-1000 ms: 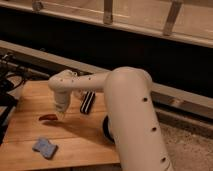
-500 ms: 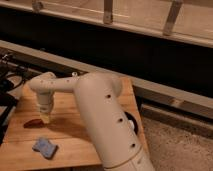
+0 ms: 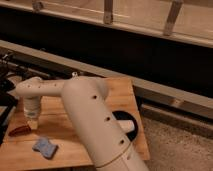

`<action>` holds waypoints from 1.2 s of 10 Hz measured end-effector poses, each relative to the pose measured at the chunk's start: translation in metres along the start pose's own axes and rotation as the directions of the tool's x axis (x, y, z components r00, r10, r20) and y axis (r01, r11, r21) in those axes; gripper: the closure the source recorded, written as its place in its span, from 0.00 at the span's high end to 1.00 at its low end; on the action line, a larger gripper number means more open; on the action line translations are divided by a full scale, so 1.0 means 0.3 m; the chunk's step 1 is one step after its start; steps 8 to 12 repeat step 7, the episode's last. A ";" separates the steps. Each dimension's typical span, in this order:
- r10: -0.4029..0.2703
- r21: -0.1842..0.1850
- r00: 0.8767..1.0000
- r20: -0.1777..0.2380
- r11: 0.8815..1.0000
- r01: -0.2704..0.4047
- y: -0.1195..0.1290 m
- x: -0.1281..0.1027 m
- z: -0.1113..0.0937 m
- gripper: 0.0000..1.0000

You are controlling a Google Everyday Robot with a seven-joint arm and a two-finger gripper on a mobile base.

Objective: Drag the pepper across the table

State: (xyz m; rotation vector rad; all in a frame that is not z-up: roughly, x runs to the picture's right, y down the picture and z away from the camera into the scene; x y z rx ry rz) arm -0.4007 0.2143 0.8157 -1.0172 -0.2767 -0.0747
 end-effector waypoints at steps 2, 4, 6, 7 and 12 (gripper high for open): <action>-0.005 0.001 1.000 0.003 1.000 0.005 -0.006 0.029 -0.010 0.01; -0.024 -0.003 1.000 0.004 1.000 0.024 -0.013 -0.010 -0.004 0.16; -0.019 -0.003 1.000 -0.003 1.000 0.019 -0.007 -0.010 0.000 0.26; -0.018 -0.001 1.000 -0.002 1.000 0.018 0.003 0.012 -0.003 0.22; -0.018 -0.001 1.000 -0.002 1.000 0.018 0.003 0.012 -0.003 0.22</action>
